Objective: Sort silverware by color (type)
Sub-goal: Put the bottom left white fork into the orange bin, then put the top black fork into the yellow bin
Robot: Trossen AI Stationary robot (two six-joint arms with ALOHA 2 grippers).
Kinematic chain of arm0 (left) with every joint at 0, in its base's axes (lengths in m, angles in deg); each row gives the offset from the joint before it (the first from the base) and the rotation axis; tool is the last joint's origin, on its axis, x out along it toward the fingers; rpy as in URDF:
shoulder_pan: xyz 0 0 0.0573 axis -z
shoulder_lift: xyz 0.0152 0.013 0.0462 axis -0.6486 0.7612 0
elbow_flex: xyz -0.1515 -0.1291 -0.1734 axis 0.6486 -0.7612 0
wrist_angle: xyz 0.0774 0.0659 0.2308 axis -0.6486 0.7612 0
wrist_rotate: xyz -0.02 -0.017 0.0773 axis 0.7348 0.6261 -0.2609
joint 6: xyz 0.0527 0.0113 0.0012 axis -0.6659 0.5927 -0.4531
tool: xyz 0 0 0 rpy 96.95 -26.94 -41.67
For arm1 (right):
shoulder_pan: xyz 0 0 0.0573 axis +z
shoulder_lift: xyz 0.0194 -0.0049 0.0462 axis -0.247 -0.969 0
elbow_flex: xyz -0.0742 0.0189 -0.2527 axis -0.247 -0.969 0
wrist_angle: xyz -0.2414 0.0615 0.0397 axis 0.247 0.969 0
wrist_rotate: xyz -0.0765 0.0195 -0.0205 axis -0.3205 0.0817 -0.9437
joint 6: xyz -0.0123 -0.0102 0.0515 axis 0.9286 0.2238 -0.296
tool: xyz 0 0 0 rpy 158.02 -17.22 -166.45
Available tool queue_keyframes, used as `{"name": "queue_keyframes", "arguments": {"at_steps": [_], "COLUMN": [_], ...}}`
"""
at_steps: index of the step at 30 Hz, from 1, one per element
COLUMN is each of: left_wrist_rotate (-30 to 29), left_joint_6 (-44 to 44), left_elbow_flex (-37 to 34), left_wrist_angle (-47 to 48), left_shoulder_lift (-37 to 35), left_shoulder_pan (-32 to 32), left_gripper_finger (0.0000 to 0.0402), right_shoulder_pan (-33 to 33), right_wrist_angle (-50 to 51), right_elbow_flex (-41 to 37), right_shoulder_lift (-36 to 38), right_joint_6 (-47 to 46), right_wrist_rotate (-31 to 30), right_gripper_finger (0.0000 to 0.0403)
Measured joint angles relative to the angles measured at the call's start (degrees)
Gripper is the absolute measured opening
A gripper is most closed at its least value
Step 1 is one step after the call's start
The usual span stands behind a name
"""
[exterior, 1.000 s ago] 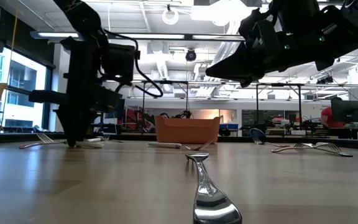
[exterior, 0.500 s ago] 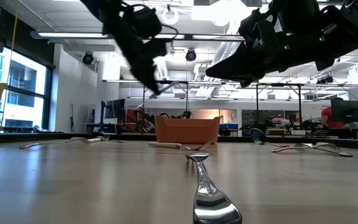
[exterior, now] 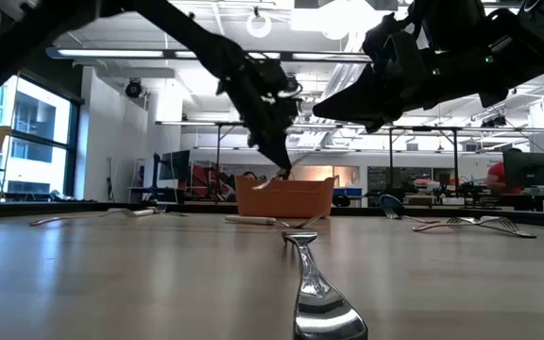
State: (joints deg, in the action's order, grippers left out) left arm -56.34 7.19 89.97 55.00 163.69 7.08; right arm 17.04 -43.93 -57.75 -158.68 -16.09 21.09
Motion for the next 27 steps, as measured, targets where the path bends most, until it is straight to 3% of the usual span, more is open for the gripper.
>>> {"name": "queue_keyframes", "arguments": {"at_steps": [14, 22, 27], "left_wrist_rotate": [2.64, 2.4, 2.75], "left_joint_6": [-0.29, -0.1, 0.11], "left_elbow_flex": [1.87, 1.87, 0.46], "left_wrist_angle": [0.73, -0.91, -4.13], "left_shoulder_lift": [6.34, 5.31, 1.86], "left_shoulder_pan": [-1.45, -1.61, -1.82], "left_gripper_finger": [0.0034, 0.0109, 0.0059], "right_shoulder_pan": [0.01, 0.01, -0.01], "right_wrist_angle": [0.48, 0.94, 1.08], "right_elbow_flex": [0.0, 0.0, 0.0], "right_shoulder_lift": [0.02, 0.02, 0.02], "right_joint_6": [0.47, -0.01, -1.03], "right_wrist_rotate": [0.0, -0.55, -0.57], "right_gripper_finger": [0.0, 0.0, 0.0]}}
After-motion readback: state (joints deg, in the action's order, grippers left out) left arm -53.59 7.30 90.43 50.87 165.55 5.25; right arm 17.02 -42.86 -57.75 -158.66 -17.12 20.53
